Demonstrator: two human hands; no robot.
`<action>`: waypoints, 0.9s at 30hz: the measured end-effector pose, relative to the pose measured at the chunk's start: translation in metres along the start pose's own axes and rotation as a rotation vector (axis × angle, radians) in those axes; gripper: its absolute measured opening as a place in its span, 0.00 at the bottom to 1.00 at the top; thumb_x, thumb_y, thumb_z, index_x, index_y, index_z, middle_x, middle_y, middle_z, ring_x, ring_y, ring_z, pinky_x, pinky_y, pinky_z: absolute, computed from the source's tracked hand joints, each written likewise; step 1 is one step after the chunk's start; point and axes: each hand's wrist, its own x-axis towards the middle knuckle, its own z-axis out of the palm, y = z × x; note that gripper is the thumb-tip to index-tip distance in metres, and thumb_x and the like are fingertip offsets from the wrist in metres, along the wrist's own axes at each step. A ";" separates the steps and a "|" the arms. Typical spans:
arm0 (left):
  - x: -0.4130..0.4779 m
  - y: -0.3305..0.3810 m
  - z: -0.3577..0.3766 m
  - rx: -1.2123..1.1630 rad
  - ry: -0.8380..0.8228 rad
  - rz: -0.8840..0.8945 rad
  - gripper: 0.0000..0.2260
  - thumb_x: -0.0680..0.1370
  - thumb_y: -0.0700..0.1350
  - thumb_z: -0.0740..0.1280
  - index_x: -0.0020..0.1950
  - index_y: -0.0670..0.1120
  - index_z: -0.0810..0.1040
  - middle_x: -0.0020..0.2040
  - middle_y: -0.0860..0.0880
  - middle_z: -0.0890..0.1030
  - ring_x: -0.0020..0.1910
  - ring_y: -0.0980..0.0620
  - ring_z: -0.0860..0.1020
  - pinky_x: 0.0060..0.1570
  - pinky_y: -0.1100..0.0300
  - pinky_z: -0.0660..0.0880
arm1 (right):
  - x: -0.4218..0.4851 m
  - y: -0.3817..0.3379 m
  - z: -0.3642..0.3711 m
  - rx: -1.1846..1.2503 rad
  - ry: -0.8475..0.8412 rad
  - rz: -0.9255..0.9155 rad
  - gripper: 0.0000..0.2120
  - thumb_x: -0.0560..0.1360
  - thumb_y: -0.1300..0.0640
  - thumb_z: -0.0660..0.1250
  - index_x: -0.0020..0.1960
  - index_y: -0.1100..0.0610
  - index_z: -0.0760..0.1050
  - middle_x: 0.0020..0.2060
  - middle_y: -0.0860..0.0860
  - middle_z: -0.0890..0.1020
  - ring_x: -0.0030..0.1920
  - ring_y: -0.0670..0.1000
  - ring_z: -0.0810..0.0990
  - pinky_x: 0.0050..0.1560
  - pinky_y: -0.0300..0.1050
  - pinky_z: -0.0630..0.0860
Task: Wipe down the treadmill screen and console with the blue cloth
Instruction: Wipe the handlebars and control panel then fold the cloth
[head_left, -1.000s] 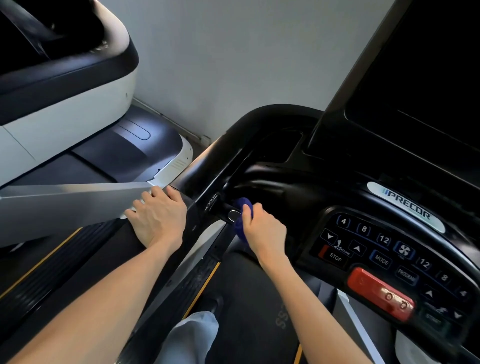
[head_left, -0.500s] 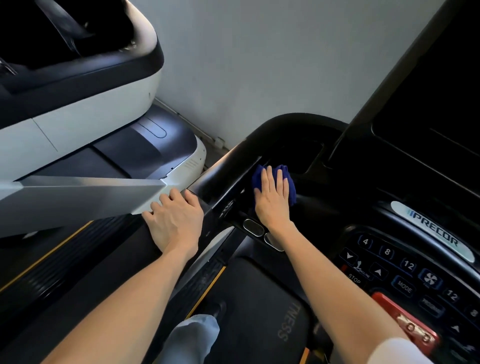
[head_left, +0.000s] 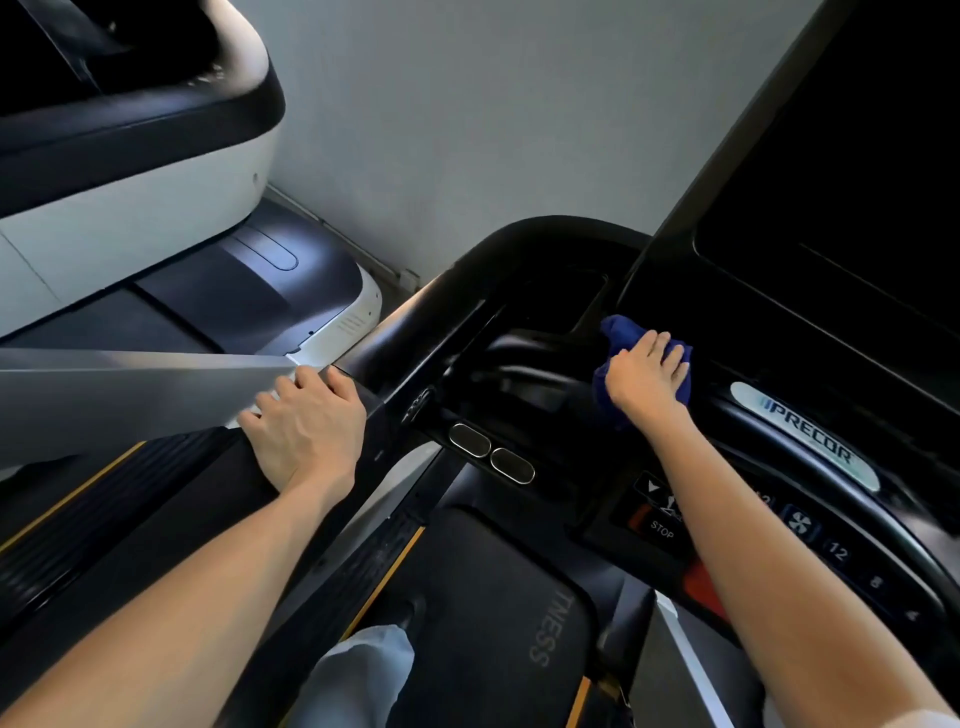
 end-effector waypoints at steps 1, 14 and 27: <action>0.000 0.000 0.000 0.002 0.005 0.001 0.22 0.81 0.52 0.49 0.54 0.37 0.76 0.51 0.37 0.80 0.50 0.36 0.76 0.51 0.46 0.68 | -0.002 -0.006 0.002 0.002 0.013 -0.027 0.28 0.82 0.51 0.47 0.77 0.59 0.42 0.76 0.56 0.45 0.75 0.61 0.41 0.73 0.56 0.38; -0.003 -0.008 0.001 -0.019 0.167 0.225 0.10 0.79 0.43 0.57 0.57 0.40 0.72 0.55 0.39 0.76 0.53 0.39 0.73 0.49 0.45 0.67 | -0.011 -0.036 0.029 -0.212 -0.084 -0.468 0.26 0.82 0.48 0.44 0.77 0.50 0.39 0.77 0.55 0.44 0.76 0.56 0.40 0.74 0.53 0.37; -0.085 0.115 0.000 -0.365 -0.024 0.816 0.14 0.76 0.39 0.62 0.62 0.43 0.75 0.59 0.47 0.78 0.59 0.47 0.76 0.57 0.51 0.69 | 0.001 0.136 -0.059 -0.035 -0.336 -0.016 0.27 0.82 0.45 0.44 0.76 0.48 0.36 0.76 0.52 0.38 0.75 0.56 0.37 0.73 0.52 0.38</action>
